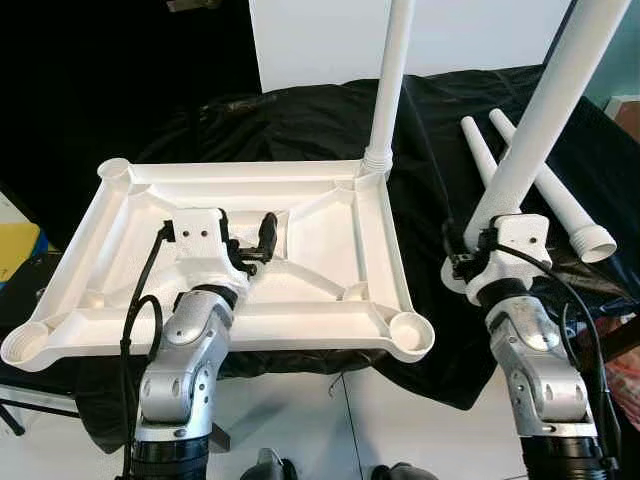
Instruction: Building children table
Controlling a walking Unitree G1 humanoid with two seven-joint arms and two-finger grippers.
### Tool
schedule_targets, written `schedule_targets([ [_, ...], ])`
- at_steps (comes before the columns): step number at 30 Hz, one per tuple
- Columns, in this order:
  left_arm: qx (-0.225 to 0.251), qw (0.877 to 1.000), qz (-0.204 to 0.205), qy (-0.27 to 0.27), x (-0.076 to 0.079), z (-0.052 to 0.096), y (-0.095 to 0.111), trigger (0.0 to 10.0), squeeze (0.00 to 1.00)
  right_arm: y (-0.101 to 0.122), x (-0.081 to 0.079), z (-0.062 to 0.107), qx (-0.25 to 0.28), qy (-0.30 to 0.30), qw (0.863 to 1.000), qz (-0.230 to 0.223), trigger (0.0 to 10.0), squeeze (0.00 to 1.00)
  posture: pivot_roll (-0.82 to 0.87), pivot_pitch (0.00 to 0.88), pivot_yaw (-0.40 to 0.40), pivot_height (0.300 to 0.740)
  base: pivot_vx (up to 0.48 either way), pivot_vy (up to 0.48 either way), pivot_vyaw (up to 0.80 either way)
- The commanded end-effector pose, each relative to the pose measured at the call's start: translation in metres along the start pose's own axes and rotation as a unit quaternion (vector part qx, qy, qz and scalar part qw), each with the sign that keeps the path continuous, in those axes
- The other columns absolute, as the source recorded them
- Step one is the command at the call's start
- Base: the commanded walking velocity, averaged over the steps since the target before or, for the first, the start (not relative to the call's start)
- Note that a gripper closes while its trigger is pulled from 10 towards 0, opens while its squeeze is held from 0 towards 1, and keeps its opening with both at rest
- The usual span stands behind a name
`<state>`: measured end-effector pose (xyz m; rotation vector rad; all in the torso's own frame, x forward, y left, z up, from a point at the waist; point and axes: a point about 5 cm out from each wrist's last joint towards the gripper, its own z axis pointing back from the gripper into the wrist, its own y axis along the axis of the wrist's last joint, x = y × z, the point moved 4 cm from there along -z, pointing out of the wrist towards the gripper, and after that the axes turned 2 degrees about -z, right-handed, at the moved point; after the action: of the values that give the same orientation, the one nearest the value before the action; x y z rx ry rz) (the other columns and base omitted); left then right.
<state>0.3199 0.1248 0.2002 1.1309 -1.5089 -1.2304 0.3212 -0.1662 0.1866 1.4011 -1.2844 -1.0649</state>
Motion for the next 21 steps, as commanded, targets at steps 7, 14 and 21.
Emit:
schedule_targets([
  [7, -0.039, 0.988, -0.077, -0.125, 0.037, 0.012, -0.021, 10.0, 0.00, 0.003, -0.025, -0.002, 0.012, 0.059, 0.998, -0.004, 10.0, 0.00, -0.03, 0.105, 0.019, 0.740, 0.000, 0.000, 0.00],
  [14, -0.067, 0.970, -0.136, -0.190, 0.049, 0.022, -0.039, 10.0, 0.00, 0.006, -0.031, -0.006, 0.021, 0.068, 0.997, -0.009, 10.0, 0.00, -0.03, 0.107, 0.017, 0.740, 0.000, 0.000, 0.00],
  [21, -0.098, 0.955, -0.180, -0.216, 0.049, 0.027, -0.053, 10.0, 0.00, 0.006, -0.029, -0.007, 0.023, 0.066, 0.998, -0.006, 10.0, 0.00, -0.03, 0.103, 0.019, 0.740, 0.000, 0.000, 0.00],
])
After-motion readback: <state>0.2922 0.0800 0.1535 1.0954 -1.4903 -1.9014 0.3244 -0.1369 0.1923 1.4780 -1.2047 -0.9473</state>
